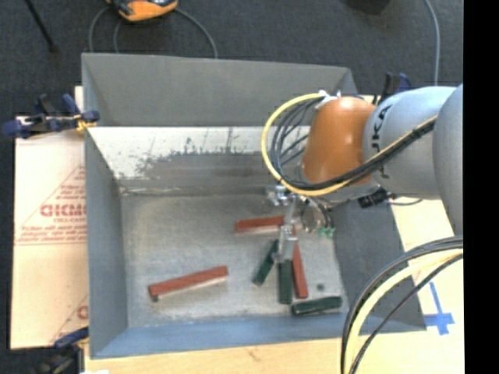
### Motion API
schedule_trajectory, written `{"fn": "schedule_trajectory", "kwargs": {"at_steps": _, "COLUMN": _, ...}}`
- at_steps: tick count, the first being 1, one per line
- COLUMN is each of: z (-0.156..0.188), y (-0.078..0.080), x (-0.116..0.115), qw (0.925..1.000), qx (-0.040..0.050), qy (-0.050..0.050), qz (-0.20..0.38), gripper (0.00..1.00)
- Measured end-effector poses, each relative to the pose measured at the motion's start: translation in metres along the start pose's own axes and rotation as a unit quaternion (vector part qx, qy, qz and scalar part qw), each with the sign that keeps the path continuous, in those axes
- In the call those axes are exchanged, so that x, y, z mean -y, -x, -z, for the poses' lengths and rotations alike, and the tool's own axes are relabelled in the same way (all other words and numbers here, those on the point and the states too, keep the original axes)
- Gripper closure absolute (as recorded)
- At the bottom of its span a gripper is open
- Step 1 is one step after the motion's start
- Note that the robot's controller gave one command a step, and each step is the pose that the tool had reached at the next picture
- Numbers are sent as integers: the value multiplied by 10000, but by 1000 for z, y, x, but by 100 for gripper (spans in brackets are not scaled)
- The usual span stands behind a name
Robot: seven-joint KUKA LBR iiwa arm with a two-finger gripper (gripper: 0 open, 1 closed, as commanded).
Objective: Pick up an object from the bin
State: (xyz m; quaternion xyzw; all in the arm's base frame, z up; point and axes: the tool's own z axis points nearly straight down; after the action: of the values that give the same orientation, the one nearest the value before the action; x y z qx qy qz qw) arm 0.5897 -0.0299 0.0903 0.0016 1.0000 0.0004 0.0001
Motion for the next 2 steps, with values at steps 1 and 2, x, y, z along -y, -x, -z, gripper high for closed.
{"fn": "schedule_trajectory", "kwargs": {"at_steps": 1, "z": 27, "y": 24, "x": 3, "qw": 9982, "qx": 43, "qy": -3, "qz": -600, "gripper": 0}}
{"fn": "schedule_trajectory", "kwargs": {"at_steps": 2, "z": -17, "y": 11, "x": -7, "qw": 9990, "qx": 28, "qy": -9, "qz": -452, "gripper": 0}}
